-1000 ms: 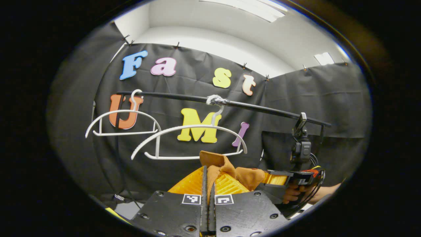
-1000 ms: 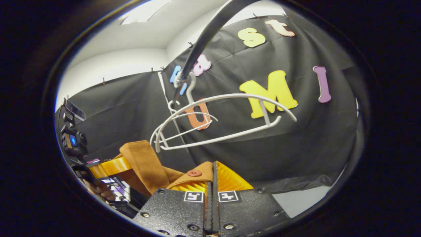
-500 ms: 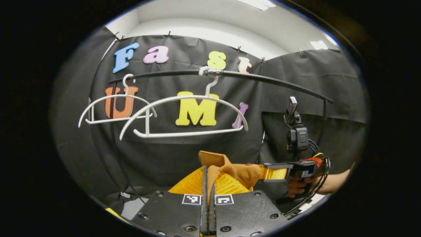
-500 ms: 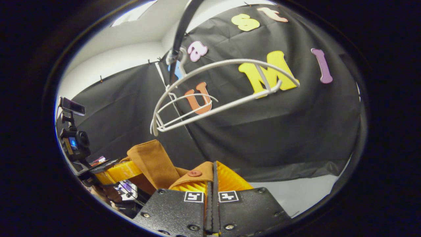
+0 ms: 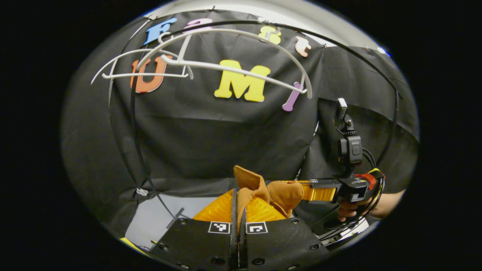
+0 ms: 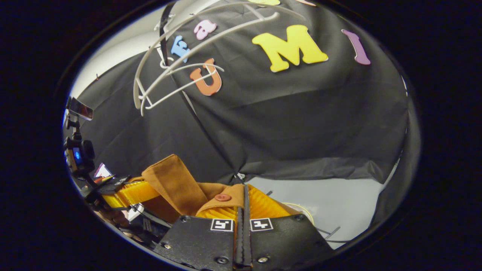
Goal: Grasp the clothes on the hanger with both hands and then place them into the laundry hamper below.
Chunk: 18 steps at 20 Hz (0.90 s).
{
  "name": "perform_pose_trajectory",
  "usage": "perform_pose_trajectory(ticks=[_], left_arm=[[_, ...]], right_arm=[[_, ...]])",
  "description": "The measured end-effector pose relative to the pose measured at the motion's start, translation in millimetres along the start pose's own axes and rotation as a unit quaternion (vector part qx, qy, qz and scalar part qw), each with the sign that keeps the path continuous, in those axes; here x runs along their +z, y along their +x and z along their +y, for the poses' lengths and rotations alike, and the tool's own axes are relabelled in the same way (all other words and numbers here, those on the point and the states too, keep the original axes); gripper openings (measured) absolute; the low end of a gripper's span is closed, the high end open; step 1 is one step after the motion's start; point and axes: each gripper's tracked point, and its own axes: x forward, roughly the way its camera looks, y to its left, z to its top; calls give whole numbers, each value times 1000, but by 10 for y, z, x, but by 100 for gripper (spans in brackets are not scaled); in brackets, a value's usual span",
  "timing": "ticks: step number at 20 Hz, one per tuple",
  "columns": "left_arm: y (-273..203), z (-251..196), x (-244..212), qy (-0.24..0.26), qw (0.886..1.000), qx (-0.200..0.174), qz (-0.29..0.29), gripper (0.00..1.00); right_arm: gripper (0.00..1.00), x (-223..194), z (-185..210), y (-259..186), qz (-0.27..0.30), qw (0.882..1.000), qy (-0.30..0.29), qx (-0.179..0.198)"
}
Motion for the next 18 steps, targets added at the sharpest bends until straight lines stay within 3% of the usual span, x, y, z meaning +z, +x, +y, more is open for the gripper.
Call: perform_pose_trajectory(ticks=[8, 13, 15, 17, 18], left_arm=[[492, 112, -842, -54, 991, 60, 110, 1], [669, 145, -1329, -85, 967, 121, 207, 2], [642, 103, -1475, -117, 955, 127, 242, 2], [677, 94, -1506, -141, 951, 133, 243, 10], [698, 111, -1502, -146, 948, 138, 245, 21]], right_arm=[[4, -769, -482, 500, 126, 991, 4, -43], [4, -1027, -607, 783, 178, 983, -4, -49], [4, -1137, -778, 882, 193, 978, -31, -66], [4, -1216, -858, 859, 204, 975, -44, -73], [4, -1271, -851, 820, 210, 974, -43, -72]])
